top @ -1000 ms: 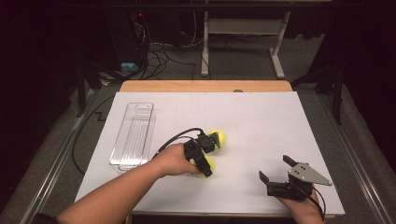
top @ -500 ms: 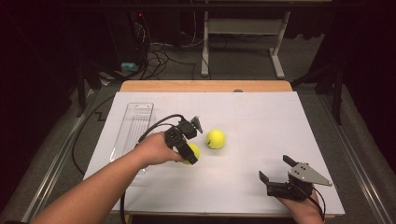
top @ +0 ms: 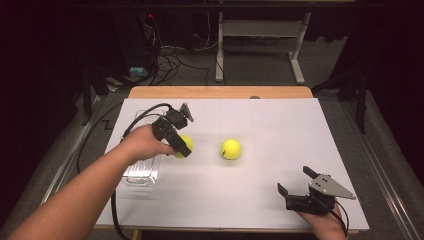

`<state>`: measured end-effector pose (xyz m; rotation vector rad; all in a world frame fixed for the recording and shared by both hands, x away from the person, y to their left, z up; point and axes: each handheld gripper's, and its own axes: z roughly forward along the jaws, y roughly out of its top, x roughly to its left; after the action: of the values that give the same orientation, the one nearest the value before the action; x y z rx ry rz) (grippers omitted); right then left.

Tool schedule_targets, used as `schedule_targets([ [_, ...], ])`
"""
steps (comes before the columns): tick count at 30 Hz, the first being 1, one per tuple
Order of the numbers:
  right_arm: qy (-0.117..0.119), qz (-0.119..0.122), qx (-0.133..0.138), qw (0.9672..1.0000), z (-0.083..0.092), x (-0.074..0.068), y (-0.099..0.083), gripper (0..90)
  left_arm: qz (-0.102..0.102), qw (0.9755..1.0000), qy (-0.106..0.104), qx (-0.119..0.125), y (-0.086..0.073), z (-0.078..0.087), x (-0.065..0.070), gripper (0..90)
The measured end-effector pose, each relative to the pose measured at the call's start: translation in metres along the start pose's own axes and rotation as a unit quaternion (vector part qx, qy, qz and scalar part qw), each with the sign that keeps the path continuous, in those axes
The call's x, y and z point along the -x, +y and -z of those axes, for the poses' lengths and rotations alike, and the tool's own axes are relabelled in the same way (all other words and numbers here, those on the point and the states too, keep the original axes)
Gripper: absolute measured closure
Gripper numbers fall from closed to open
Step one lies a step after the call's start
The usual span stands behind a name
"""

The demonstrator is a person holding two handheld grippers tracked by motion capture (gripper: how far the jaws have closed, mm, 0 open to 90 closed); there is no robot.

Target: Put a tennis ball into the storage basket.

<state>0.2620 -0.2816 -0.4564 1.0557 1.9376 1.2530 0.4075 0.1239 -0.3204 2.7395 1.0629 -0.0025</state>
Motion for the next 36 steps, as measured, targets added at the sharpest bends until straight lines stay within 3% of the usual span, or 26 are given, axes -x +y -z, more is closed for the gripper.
schedule_targets([
  [9,0.0,0.0,0.001,1.0,0.0,0.0,0.0,0.0,0.053,0.9985,0.011,0.0,-0.015,0.012,-0.04,26.4],
  [20,0.0,0.002,-0.001,1.0,0.0,0.0,0.0,0.0,0.116,0.993,0.021,-0.01,-0.036,0.017,-0.084,26.4],
  [29,0.0,0.003,-0.002,1.0,-0.001,0.001,-0.001,0.0,0.152,0.9877,0.033,-0.017,-0.047,0.018,-0.105,26.4],
  [36,0.002,0.002,-0.003,1.0,-0.001,0.0,-0.001,0.0,0.158,0.9865,0.039,-0.021,-0.045,0.011,-0.108,26.3],
])
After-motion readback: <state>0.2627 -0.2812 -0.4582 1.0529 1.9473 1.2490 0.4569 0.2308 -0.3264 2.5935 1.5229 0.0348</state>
